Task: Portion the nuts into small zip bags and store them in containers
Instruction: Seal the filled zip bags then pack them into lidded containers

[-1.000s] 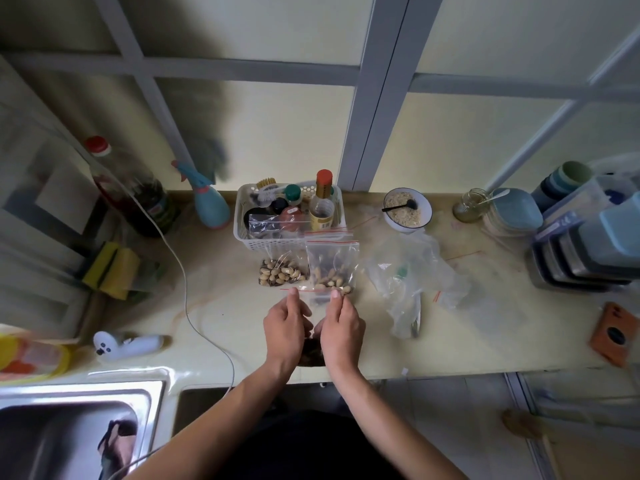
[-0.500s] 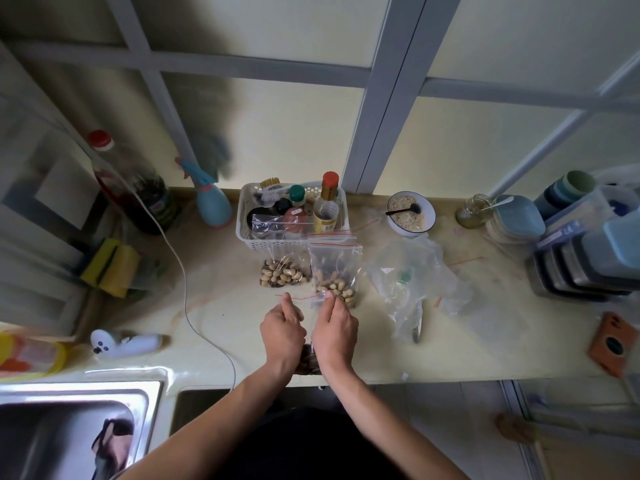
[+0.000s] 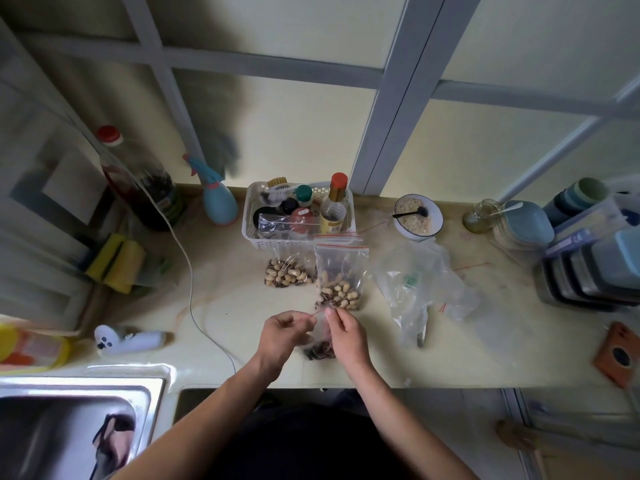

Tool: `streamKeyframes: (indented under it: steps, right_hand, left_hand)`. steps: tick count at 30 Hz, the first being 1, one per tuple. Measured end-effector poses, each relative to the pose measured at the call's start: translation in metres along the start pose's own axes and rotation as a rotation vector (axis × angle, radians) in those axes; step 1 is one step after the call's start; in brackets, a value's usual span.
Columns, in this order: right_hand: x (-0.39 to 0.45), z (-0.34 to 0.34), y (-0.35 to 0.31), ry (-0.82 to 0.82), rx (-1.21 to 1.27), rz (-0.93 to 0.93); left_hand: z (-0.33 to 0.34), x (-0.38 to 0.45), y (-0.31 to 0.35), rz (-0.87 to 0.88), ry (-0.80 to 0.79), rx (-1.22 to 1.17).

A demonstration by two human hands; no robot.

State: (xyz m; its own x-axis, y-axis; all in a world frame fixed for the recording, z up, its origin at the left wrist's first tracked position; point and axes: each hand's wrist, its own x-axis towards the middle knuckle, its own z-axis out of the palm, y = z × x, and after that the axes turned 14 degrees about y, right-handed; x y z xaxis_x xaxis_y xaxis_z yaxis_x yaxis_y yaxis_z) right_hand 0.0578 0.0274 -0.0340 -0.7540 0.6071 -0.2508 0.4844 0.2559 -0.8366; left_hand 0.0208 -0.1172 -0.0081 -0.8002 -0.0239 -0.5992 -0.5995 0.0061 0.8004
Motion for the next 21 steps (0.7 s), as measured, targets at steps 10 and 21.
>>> streamKeyframes:
  steps: [10,21]
  right_hand:
    - [0.007,-0.010,0.002,-0.099,0.380,0.251]
    - [0.009,-0.010,-0.001,-0.120,0.321,0.136]
  left_hand:
    - [-0.003,0.007,0.005,-0.046,0.009,0.015]
    - [0.004,0.021,0.010,0.038,-0.091,0.277]
